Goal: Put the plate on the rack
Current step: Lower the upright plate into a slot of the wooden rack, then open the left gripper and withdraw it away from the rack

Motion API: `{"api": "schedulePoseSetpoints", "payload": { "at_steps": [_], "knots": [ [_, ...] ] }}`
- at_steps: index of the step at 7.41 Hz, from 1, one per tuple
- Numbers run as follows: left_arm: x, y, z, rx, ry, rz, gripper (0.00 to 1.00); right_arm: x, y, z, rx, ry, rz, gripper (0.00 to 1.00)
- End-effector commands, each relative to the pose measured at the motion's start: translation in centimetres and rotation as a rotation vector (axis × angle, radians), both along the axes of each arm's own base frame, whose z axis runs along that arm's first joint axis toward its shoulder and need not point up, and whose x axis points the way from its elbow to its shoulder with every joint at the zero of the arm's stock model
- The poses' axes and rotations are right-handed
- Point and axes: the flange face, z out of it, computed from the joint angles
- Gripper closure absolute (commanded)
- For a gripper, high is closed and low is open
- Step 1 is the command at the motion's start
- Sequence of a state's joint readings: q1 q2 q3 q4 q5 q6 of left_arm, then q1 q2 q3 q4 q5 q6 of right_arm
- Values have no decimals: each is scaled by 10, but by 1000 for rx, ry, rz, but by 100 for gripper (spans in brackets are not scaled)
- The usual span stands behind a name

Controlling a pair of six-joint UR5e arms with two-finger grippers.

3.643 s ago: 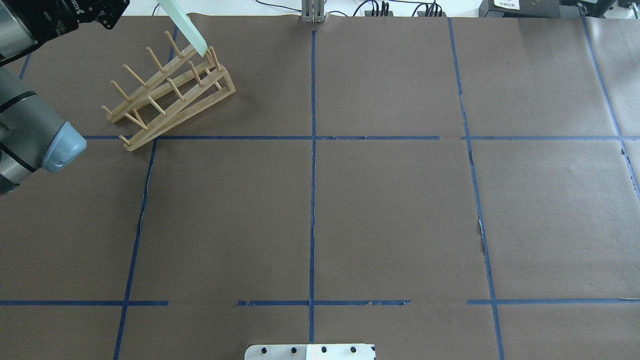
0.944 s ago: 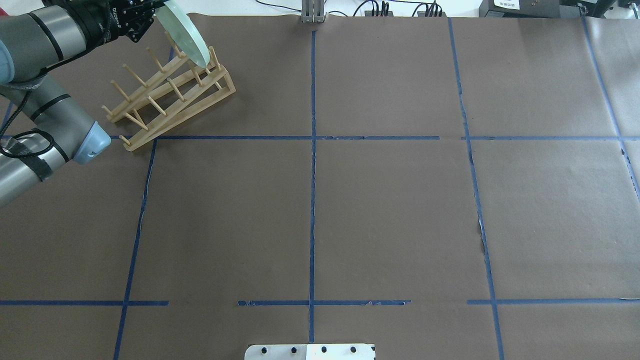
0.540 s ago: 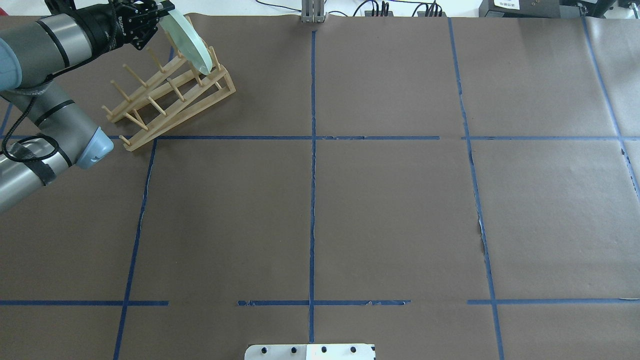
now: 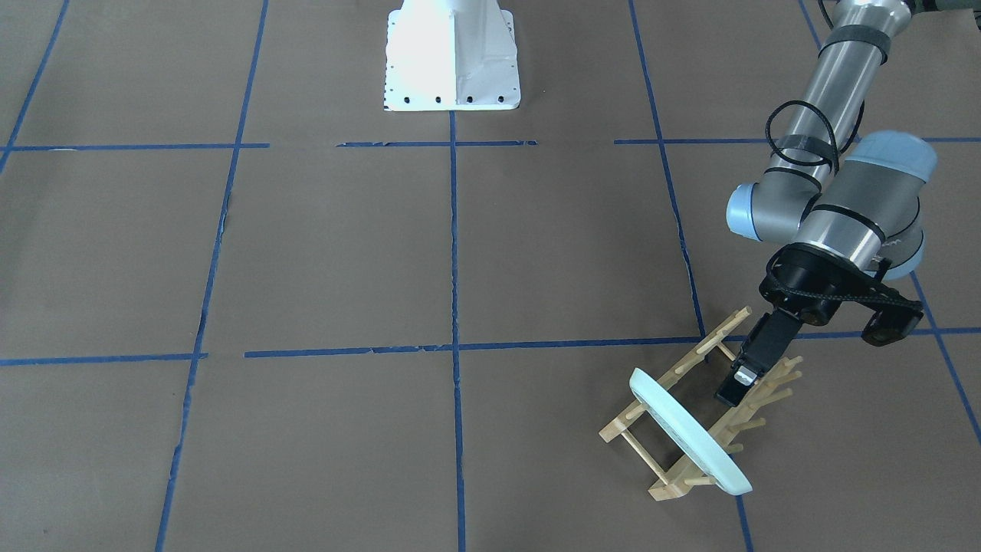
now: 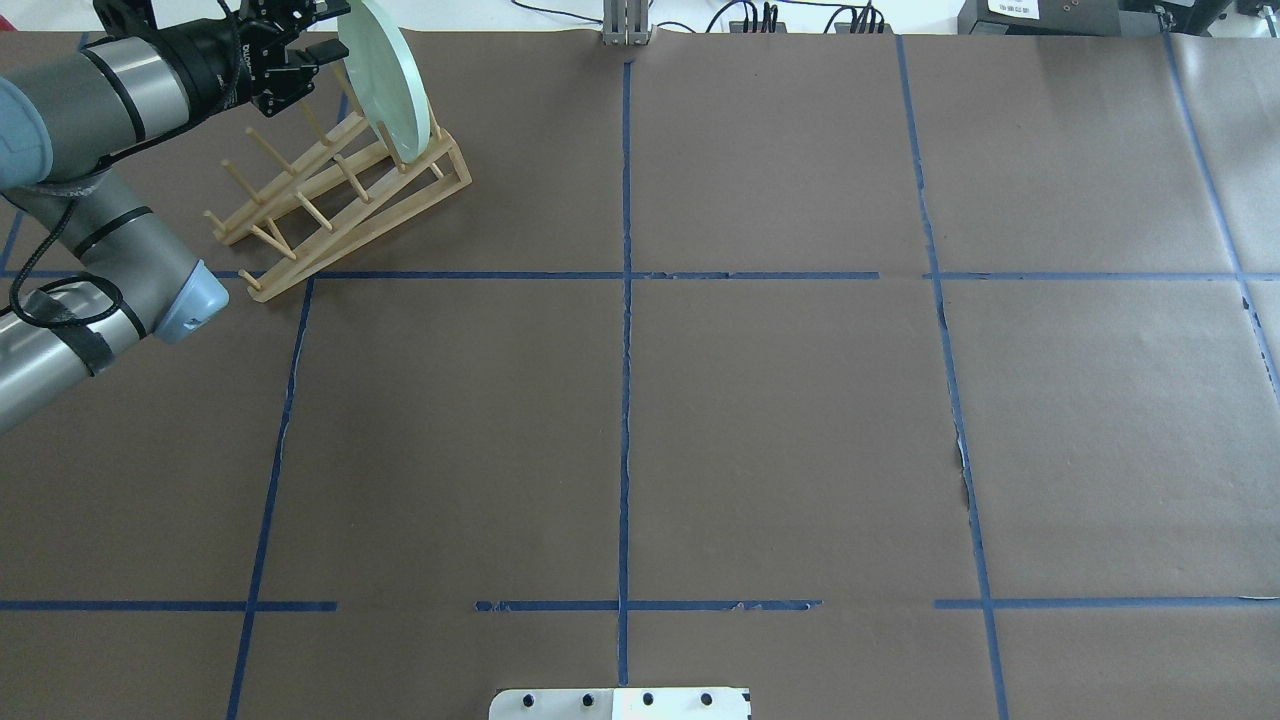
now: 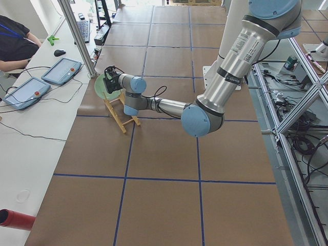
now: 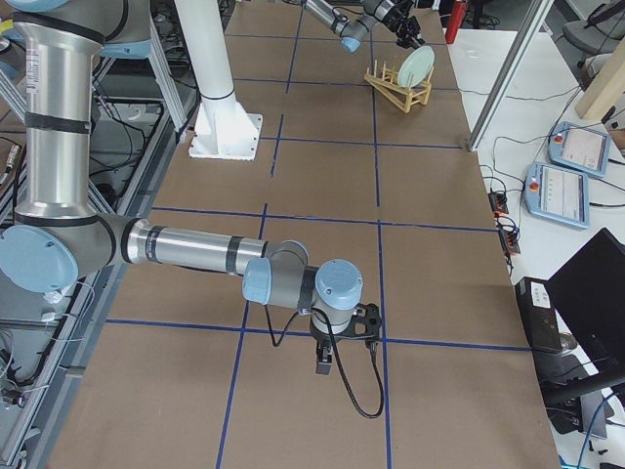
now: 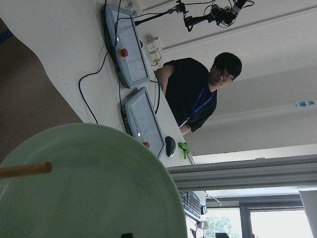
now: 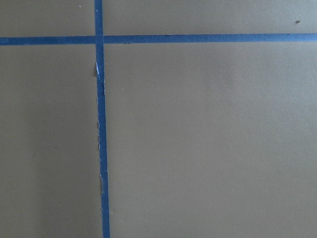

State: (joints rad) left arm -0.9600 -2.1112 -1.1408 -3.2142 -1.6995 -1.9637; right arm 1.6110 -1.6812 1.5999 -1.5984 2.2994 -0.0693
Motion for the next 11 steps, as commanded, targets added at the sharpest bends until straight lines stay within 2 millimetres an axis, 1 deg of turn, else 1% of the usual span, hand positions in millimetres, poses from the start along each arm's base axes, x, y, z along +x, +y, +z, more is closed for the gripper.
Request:
{"api": "schedulePoseSetpoints", "payload": {
  "at_steps": [1,2,3,4,5,6,7,8,9,10,11],
  "knots": [
    [1,0,4,14,-34,0,0,1,0,0,1,0,0,0],
    [4,-3,5,27,-107,-4,0,1,0,0,0,0,1,0],
    [2,-6,7,67,-197,-10,0,0,0,0,0,0,0,0],
    [-19,-7,12,111,-248,9,0,0,0,0,0,0,0,0],
    [-54,-4,11,130,-318,54,0,0,0,0,0,0,0,0],
    [-73,10,1,159,-396,96,0,0,0,0,1,0,-1,0],
    [-81,28,-4,167,-430,116,0,1,0,0,0,0,1,0],
    [-89,47,-5,149,-455,152,0,0,0,0,0,0,0,0],
    [-114,71,-3,178,-541,166,0,0,0,0,0,0,0,0],
    [-123,88,1,203,-645,184,0,0,0,0,0,0,0,0],
    [-125,94,7,223,-736,202,0,1,0,0,1,0,0,0]
  ]
}}
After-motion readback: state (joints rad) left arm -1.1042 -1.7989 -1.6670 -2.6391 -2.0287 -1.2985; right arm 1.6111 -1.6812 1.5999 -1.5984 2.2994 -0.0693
